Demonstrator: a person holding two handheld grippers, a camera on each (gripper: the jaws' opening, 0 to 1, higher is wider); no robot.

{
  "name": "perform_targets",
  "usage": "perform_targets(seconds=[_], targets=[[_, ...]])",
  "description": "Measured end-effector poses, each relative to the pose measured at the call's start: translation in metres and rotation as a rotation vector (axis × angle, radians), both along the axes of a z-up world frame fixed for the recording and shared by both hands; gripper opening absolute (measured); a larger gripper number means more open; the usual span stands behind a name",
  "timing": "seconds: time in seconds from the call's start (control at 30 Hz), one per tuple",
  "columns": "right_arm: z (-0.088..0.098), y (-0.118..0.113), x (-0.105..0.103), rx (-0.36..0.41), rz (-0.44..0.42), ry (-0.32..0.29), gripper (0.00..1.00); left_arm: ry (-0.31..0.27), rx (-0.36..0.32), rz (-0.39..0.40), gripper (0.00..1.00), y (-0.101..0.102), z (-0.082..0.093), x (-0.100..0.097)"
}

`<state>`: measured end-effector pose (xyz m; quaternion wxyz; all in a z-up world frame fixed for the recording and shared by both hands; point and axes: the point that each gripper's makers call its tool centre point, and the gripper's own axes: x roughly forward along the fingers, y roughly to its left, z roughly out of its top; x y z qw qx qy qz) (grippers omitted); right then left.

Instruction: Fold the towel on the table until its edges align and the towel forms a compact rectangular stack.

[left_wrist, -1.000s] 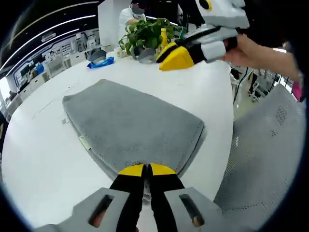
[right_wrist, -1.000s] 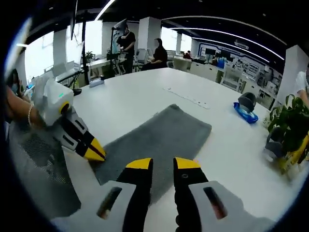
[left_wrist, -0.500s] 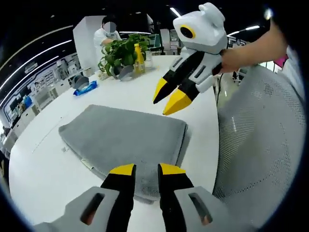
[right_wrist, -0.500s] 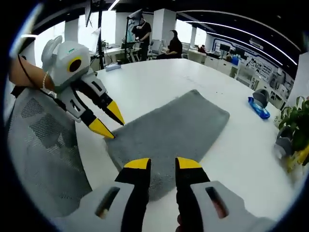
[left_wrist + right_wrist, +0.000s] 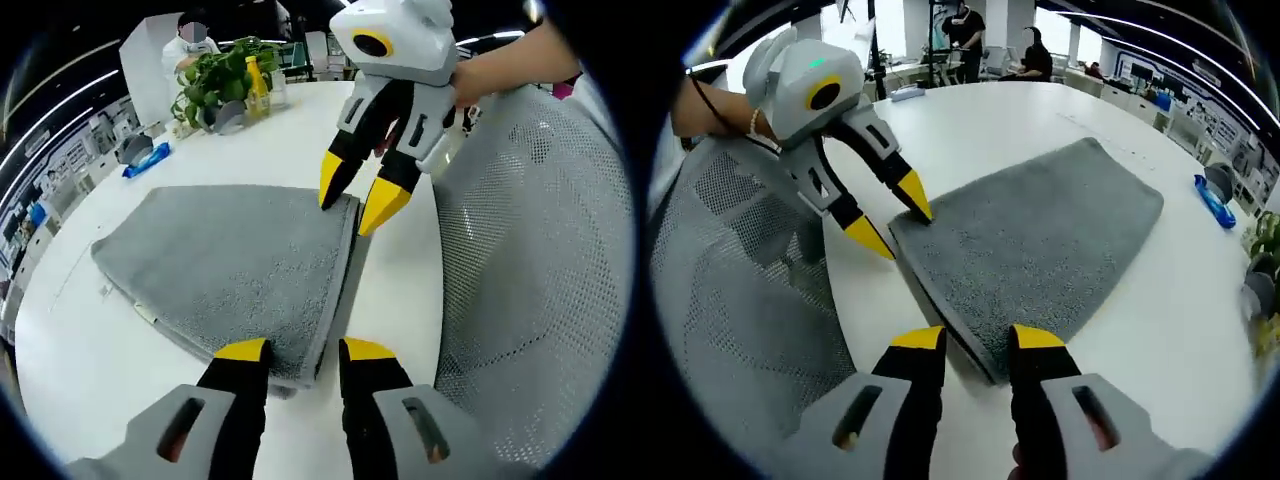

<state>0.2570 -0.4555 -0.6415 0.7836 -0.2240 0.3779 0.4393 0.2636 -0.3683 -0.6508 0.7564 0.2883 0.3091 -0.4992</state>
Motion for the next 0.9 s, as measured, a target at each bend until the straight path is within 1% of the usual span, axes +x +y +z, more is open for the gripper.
perform_targets(seconds=[0.13,0.2,0.27,0.3,0.33,0.43,0.53,0.57,0.6,0.63,0.67,0.73,0.8,0.87,0.9], targets=[[-0.006,-0.001,-0.002,-0.025,0.013,0.011,0.29,-0.015,0.004,-0.006,0.27,0.000,-0.002,0.000],[-0.009,-0.003,-0.003,-0.046,0.025,0.012,0.29,-0.053,0.013,-0.006,0.24,0.001,-0.003,0.004],[-0.012,-0.006,-0.002,-0.076,0.045,-0.007,0.29,-0.053,0.011,-0.009,0.23,0.000,-0.002,0.004],[-0.014,-0.007,-0.001,-0.104,0.066,-0.028,0.28,-0.050,0.007,-0.006,0.23,0.000,-0.002,0.004],[-0.014,-0.007,-0.001,-0.112,0.072,-0.034,0.27,-0.050,0.005,-0.004,0.23,0.000,-0.002,0.005],[-0.018,-0.008,0.000,-0.176,0.120,-0.078,0.26,-0.053,-0.005,-0.004,0.23,0.000,-0.002,0.005],[-0.017,-0.006,0.001,-0.149,0.085,-0.070,0.23,-0.061,-0.008,-0.006,0.22,-0.001,-0.002,0.006],[-0.016,-0.007,0.005,-0.148,0.080,-0.082,0.21,-0.061,-0.011,0.000,0.21,-0.002,-0.001,0.007],[-0.016,-0.010,0.009,-0.167,0.086,-0.110,0.16,-0.068,-0.008,0.001,0.20,-0.001,-0.001,0.008],[-0.016,-0.012,0.010,-0.179,0.093,-0.125,0.14,-0.075,-0.004,0.003,0.18,-0.001,-0.001,0.009],[-0.016,-0.009,0.010,-0.166,0.083,-0.113,0.14,-0.102,0.013,-0.010,0.16,-0.002,0.000,0.010],[-0.016,-0.009,0.012,-0.177,0.058,-0.114,0.12,-0.114,0.029,-0.016,0.14,-0.004,0.001,0.010],[-0.015,-0.010,0.013,-0.206,0.061,-0.137,0.08,-0.114,0.034,-0.010,0.12,-0.004,0.001,0.010],[-0.014,-0.008,0.012,-0.211,0.056,-0.134,0.07,-0.113,0.041,-0.001,0.10,-0.004,0.002,0.012],[-0.013,-0.009,0.013,-0.205,0.046,-0.127,0.06,-0.083,0.033,0.036,0.09,-0.003,0.003,0.012]])
